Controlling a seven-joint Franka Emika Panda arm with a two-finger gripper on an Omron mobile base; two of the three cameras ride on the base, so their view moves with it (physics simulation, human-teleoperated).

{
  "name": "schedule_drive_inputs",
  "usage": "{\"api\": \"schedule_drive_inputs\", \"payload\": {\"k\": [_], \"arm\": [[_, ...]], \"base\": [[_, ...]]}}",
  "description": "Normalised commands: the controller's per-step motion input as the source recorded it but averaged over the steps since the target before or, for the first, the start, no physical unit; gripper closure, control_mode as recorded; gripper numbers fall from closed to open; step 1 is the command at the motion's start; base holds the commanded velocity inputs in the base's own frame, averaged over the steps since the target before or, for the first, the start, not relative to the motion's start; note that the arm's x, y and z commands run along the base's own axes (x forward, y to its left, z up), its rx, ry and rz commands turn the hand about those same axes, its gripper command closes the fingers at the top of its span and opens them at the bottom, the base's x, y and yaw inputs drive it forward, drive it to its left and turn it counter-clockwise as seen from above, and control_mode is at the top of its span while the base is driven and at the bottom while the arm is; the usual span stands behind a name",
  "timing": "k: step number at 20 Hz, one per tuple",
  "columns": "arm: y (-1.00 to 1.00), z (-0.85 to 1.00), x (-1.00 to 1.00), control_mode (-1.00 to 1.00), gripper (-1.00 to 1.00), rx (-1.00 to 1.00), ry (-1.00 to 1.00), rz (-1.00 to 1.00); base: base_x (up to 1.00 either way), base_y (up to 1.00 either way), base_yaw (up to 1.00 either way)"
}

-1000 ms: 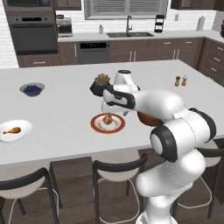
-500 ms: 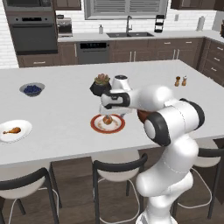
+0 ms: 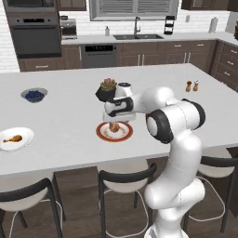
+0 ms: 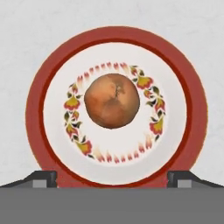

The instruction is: Pick the chicken drumstick and onion from their plates and place them in the bowl. Then put the bowl in the fridge.

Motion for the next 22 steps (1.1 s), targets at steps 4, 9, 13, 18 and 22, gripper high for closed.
{"api": "schedule_drive_inputs", "payload": {"k": [4, 9, 13, 18, 22], "arm": [[0.04, -0.19, 0.50, -1.00, -1.00, 0.00, 0.00, 0.00], [0.00, -0.28, 0.40, -1.00, -1.00, 0.00, 0.01, 0.00], [0.00, -0.31, 0.20, -1.00, -1.00, 0.00, 0.01, 0.00], [0.00, -0.32, 0.00, -1.00, -1.00, 0.00, 0.05, 0.00], [0.00, -0.33, 0.00, -1.00, -1.00, 0.00, 0.06, 0.00]], "base": [[0.00, 0.00, 0.00], [0.00, 0.00, 0.00], [0.00, 0.00, 0.00], [0.00, 0.00, 0.00], [0.00, 0.00, 0.00]]}}
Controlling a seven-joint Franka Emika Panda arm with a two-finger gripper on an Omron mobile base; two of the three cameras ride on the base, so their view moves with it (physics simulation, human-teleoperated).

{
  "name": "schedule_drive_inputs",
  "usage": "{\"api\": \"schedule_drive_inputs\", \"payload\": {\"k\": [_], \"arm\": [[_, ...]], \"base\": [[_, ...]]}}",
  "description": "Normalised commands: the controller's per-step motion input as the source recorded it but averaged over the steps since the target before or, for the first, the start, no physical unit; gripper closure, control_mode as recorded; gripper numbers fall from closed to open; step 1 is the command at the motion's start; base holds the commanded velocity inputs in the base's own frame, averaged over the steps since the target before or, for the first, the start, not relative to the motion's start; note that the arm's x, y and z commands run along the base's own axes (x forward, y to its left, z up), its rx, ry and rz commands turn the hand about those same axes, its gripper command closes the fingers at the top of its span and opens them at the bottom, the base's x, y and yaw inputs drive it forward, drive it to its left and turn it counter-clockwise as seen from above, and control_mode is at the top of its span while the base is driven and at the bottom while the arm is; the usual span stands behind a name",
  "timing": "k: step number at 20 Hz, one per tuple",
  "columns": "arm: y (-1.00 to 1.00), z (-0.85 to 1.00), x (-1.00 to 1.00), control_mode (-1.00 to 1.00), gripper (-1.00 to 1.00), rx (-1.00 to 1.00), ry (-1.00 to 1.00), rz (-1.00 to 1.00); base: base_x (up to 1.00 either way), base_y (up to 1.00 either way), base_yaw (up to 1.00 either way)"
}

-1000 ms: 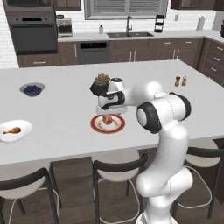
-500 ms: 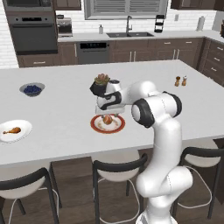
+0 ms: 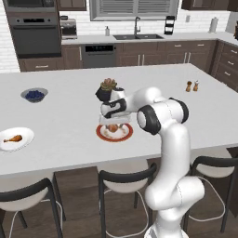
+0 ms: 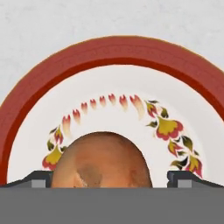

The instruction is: Pick the chicken drumstick and onion from their plates and place them in the bowl. Then put the bowl in the fridge.

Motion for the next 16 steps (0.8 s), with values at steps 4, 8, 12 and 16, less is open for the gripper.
{"api": "schedule_drive_inputs", "payload": {"k": [4, 8, 12, 16], "arm": [[0.04, -0.26, -0.10, -1.00, 1.00, 0.00, 0.09, 0.00], [0.01, -0.20, -0.11, -1.00, 1.00, 0.00, 0.13, 0.00], [-0.05, 0.14, -0.39, -1.00, 1.00, 0.00, 0.04, -0.02], [-0.32, 0.35, -0.87, -1.00, 1.00, 0.00, 0.00, -0.02]], "base": [[0.00, 0.00, 0.00], [0.00, 0.00, 0.00], [0.00, 0.00, 0.00], [0.00, 0.00, 0.00]]}}
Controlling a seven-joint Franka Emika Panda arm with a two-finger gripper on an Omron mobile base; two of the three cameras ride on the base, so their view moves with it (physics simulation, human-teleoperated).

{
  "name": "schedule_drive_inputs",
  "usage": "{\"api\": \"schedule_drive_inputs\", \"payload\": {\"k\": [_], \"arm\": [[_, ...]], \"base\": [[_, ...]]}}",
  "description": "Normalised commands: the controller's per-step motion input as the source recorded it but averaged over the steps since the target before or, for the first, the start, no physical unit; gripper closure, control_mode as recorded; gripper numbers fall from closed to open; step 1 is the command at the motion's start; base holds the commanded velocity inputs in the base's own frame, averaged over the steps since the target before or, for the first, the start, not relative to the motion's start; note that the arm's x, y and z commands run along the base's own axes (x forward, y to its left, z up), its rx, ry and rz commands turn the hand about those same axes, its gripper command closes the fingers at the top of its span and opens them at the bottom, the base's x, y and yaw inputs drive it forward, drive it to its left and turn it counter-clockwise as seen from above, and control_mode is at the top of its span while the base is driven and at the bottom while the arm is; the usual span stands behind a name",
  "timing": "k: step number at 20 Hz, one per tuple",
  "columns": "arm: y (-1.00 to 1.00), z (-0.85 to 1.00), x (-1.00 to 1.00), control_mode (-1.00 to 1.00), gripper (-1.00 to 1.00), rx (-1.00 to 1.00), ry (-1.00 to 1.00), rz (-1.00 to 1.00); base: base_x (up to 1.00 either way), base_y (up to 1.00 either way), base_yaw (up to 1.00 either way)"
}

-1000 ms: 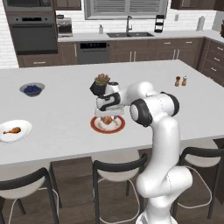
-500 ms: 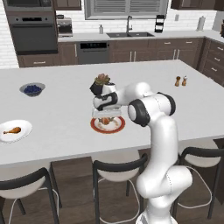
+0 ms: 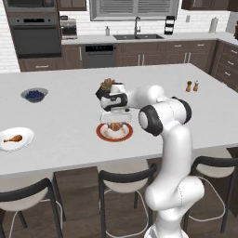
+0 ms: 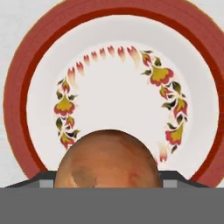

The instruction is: Pick the chicken drumstick and onion from their plates and place them in the bowl. Then put the bowl in the fridge.

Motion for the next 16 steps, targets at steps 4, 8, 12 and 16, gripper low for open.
{"api": "schedule_drive_inputs", "payload": {"k": [4, 8, 12, 16], "arm": [[-0.36, 0.29, -0.95, -1.00, 1.00, 0.00, -0.05, 0.00], [-0.31, 0.57, -0.77, -1.00, 1.00, 0.00, -0.09, 0.00], [-0.39, 0.59, -0.55, -1.00, 1.00, 0.00, -0.08, 0.00], [-0.46, 0.67, -0.09, -1.00, 1.00, 0.00, 0.00, 0.00]], "base": [[0.00, 0.00, 0.00], [0.00, 0.00, 0.00], [0.00, 0.00, 0.00], [0.00, 0.00, 0.00]]}}
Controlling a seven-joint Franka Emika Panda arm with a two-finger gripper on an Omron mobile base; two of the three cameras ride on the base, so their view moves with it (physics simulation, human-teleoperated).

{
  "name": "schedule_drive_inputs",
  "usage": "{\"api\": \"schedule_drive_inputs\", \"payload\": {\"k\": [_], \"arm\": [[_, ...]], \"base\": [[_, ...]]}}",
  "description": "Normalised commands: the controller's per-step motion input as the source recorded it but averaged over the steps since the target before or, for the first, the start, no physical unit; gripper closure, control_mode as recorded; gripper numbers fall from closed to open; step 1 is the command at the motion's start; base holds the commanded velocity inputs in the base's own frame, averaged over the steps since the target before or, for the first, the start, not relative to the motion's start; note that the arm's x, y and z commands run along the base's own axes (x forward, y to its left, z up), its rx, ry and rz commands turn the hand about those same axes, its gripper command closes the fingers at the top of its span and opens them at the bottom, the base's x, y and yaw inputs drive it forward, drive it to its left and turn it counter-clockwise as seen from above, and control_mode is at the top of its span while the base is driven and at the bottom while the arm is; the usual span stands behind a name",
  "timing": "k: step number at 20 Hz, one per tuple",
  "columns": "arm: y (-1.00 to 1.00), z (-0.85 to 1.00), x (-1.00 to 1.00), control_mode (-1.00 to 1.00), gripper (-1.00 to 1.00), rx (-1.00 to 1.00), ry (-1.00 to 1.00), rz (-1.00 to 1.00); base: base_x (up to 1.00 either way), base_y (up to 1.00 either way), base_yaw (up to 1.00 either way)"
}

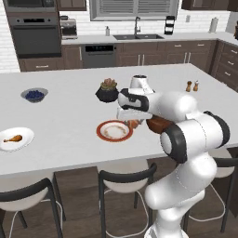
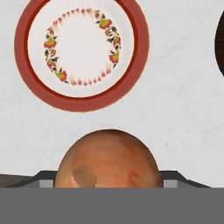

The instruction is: Pick the chicken drumstick and onion from their plates and place them in the bowl. Then put the bowl in the fridge.

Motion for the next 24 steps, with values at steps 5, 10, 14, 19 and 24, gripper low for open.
{"api": "schedule_drive_inputs", "payload": {"k": [5, 10, 14, 19, 24], "arm": [[-0.65, 0.44, 0.00, -1.00, 1.00, 0.00, 0.00, 0.00], [-0.70, 0.19, 0.00, -1.00, 1.00, 0.00, 0.00, 0.00], [-0.73, 0.03, 0.01, -1.00, 1.00, 0.00, 0.00, 0.00], [-0.69, 0.00, 0.27, -1.00, 1.00, 0.00, 0.00, 0.00], [-0.45, -0.05, 0.53, -1.00, 1.00, 0.00, 0.01, 0.01]], "base": [[0.00, 0.00, 0.00], [0.00, 0.00, 0.00], [0.00, 0.00, 0.00], [0.00, 0.00, 0.00], [0.00, 0.00, 0.00]]}}
